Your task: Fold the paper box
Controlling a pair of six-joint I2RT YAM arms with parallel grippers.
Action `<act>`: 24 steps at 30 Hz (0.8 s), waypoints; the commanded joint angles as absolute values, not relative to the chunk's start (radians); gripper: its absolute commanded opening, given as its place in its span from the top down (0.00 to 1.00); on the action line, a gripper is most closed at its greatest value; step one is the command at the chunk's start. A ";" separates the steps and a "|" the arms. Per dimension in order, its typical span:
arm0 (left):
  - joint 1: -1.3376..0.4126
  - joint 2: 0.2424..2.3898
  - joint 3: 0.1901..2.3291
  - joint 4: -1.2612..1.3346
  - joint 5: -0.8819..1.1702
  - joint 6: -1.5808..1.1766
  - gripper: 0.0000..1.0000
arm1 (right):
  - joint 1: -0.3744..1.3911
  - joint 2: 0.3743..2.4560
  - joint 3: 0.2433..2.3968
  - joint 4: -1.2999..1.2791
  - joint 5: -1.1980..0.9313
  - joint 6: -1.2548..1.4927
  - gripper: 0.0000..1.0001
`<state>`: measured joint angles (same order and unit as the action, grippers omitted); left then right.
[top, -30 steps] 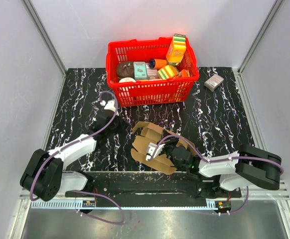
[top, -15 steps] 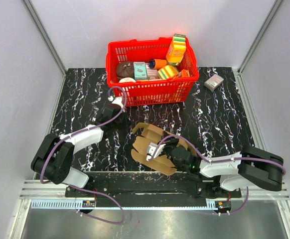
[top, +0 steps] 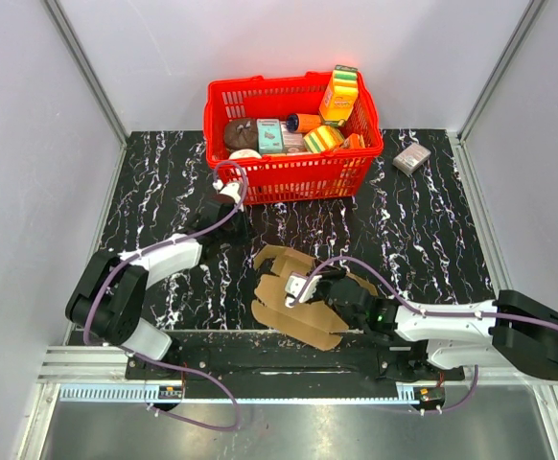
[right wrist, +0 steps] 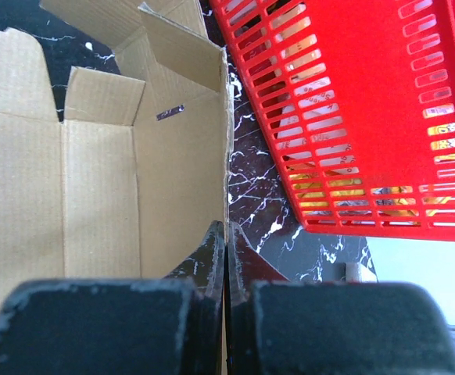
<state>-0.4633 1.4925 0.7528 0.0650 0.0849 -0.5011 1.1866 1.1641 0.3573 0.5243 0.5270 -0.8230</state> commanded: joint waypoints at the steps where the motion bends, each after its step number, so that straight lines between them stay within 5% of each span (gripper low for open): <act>1: -0.459 1.525 0.807 0.139 0.176 -0.471 1.00 | 1.196 1.135 0.396 0.472 0.494 -0.750 1.00; 24: -0.474 1.549 0.752 0.150 0.304 -0.442 1.00 | 1.166 1.230 0.396 0.517 0.526 -0.719 1.00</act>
